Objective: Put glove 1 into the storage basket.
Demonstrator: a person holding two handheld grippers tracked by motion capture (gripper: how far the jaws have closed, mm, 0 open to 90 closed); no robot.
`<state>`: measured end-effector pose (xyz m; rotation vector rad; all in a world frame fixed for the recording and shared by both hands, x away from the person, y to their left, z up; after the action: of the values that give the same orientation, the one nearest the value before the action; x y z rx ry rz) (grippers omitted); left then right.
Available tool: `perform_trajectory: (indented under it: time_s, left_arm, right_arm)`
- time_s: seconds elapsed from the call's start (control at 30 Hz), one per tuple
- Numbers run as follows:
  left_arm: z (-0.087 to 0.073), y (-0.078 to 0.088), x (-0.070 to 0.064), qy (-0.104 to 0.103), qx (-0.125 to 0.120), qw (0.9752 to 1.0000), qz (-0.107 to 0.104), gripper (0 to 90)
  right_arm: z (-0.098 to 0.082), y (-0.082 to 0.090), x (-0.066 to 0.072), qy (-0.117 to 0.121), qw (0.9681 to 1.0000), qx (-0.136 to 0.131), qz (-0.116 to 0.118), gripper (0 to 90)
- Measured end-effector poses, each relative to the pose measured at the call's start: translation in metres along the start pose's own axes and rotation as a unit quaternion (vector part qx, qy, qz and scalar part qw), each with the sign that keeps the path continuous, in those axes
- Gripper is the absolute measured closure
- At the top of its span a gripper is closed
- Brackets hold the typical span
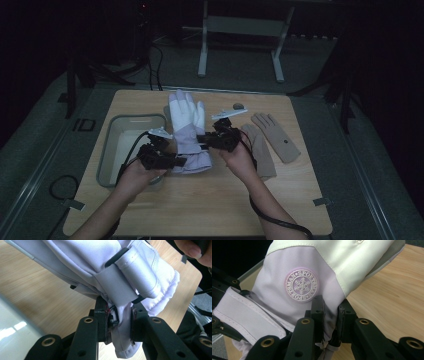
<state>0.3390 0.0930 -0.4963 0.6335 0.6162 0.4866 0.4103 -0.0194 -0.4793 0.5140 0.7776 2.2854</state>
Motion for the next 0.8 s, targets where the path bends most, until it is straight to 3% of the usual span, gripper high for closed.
perform_trajectory:
  time_s: [0.2,0.23,0.3,0.5,0.67,0.7,0.8]
  left_arm:
    - [-0.013,0.021,0.012,0.012,-0.003,0.9999,0.011,73.7]
    - [-0.016,0.028,0.016,0.013,-0.005,0.9998,0.015,73.7]
    - [-0.018,0.032,0.018,0.015,-0.006,0.9997,0.016,73.7]
    - [-0.029,0.057,0.030,0.016,-0.008,0.9994,0.028,73.7]
    - [-0.038,0.068,0.039,0.021,-0.004,0.9992,0.032,73.7]
    - [-0.046,0.077,0.047,0.025,0.002,0.9990,0.036,73.6]
    - [-0.052,0.086,0.058,0.026,0.010,0.9987,0.043,73.6]
  right_arm:
    - [0.011,-0.015,0.019,0.014,0.9999,0.004,0.007,78.0]
    - [0.016,-0.021,0.028,0.021,0.9997,0.006,0.010,78.0]
    - [0.018,-0.023,0.031,0.022,0.9997,0.005,0.011,78.0]
    - [0.036,-0.041,0.060,0.034,0.9991,0.005,0.024,78.1]
    - [0.040,-0.050,0.069,0.038,0.9989,0.007,0.027,78.1]
    - [0.043,-0.062,0.080,0.040,0.9986,0.013,0.030,78.1]
    - [0.047,-0.073,0.090,0.040,0.9986,0.014,0.031,78.2]
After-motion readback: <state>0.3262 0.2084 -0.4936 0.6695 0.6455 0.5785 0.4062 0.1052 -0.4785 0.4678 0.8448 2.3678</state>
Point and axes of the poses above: each handheld gripper's, and its own axes: y roughly backward along the jaws, z roughly out of its top, x roughly to its left, the point moved 9 cm from there along -y, roughly forward along the jaws, and after that the axes turned 7 degrees about -z, right-handed, at the moved point
